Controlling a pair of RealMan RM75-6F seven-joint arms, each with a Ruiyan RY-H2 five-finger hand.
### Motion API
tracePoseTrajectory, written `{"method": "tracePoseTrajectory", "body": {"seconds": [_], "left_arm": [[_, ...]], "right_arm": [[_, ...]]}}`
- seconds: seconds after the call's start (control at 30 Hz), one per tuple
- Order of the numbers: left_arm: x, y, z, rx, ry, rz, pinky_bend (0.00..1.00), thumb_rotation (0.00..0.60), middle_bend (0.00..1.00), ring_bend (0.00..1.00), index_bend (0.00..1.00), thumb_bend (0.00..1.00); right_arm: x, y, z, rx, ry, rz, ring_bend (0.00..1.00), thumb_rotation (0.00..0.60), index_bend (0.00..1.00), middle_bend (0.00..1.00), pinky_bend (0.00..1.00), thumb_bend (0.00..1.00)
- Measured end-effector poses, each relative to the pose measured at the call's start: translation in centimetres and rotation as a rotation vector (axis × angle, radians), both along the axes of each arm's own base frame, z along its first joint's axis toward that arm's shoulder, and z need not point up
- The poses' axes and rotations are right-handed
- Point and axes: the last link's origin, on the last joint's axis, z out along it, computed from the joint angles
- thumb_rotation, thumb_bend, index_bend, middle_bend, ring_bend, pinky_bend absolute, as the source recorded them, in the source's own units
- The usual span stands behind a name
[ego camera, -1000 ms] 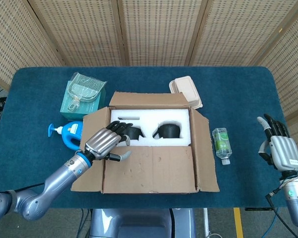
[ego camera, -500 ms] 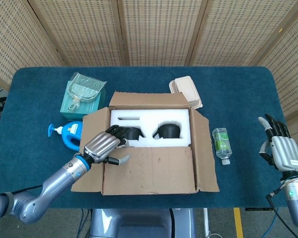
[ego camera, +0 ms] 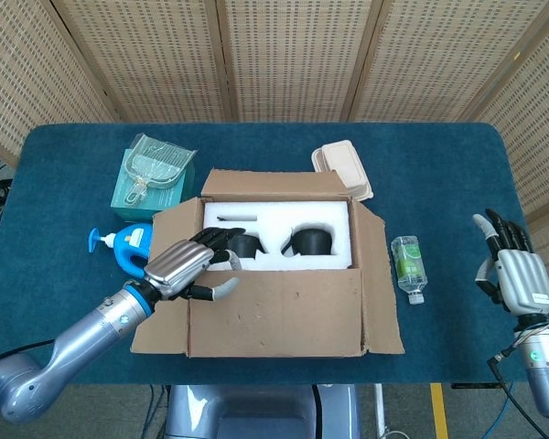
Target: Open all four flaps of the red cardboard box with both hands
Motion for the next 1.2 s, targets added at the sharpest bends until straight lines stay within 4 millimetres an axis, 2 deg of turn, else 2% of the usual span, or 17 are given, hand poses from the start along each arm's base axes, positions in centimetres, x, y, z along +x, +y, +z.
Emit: {"method": "tracePoseTrajectory", "body": {"seconds": [0.23,0.53,1.2], "left_arm": [[0.9,-1.5,1.9,-0.06,-0.084,-0.018,0.0,0.078,0.0,0.0,0.39,0.37],[1.5,-3.7,3.5,-0.127,-0.125,-0.065,0.0,0.075,0.0,0.0,0.38,0.37],[1.2,-8.5,4.8,-0.3,-0.151,-0.18,0.0,0.073,0.0,0.0,0.38,0.37]], "right_arm": [[0.3,0.0,0.0,0.0,0.001,0.005,0.0,0.6,0.0,0.01,0.0,0.98],[0.6,0.0,0.0,-0.002,0.005,0.01,0.0,0.6,0.0,0.0,0.0,0.98],[1.1,0.2,0.2,-0.01,0.009,0.018,0.0,0.6,0.0,0.0,0.0,0.98]]}}
